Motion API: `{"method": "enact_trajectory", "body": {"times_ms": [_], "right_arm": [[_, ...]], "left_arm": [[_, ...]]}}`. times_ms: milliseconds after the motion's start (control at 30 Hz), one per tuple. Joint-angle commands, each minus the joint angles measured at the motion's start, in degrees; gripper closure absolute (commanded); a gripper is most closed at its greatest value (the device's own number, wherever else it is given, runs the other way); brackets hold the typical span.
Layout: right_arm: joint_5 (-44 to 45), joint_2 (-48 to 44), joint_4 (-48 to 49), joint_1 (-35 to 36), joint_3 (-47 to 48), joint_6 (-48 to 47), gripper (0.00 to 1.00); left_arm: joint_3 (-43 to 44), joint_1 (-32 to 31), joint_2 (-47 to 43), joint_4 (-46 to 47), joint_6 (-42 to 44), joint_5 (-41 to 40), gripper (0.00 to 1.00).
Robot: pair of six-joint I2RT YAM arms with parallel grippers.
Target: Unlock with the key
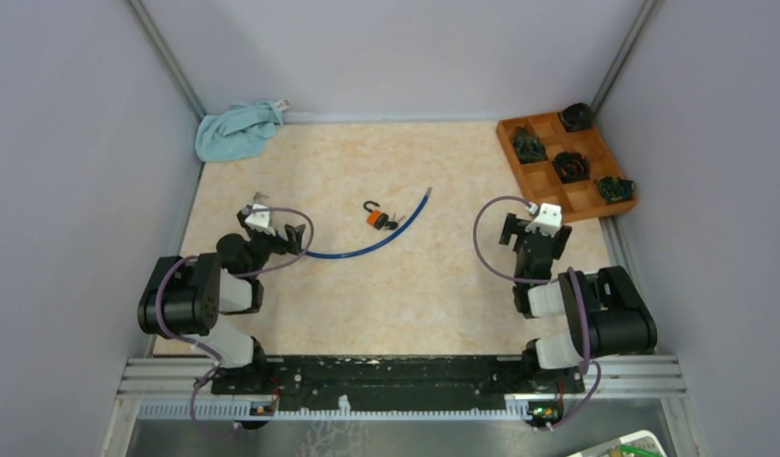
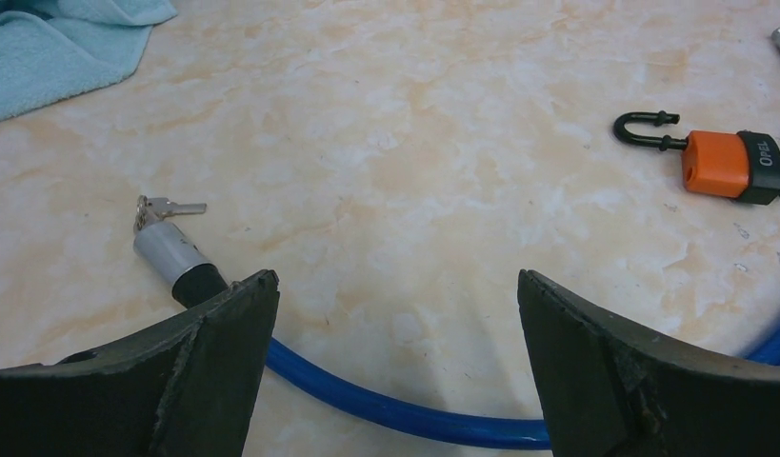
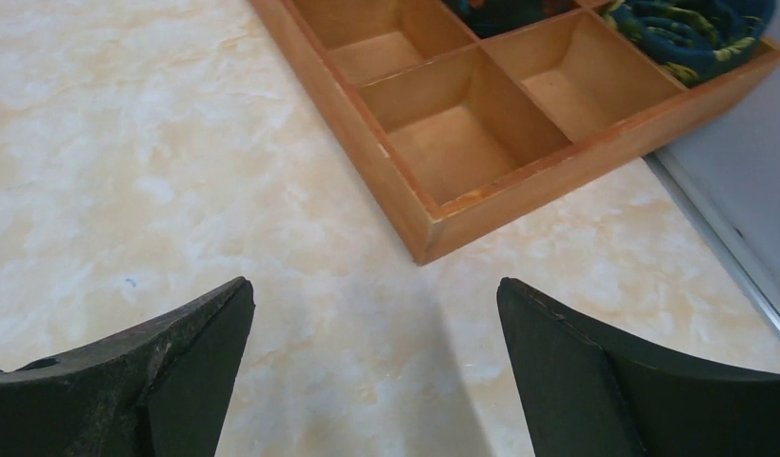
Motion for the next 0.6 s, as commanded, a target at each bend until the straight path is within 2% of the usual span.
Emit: {"method": "enact_trajectory", "body": {"times_ms": [0,567], "right_arm": [[-10.3,1.7,10.3,-1.6,-0.1,-2.4,0.01],[-7.2,1.5,10.7,-1.7,-0.3,-1.3,0.01]], "left_arm": [[0.5,-0.2,0.5,2.7,-1.0,-1.2,0.01],[1.3,-1.0,0.6,1.3,-0.2,-2.1,0.01]]}}
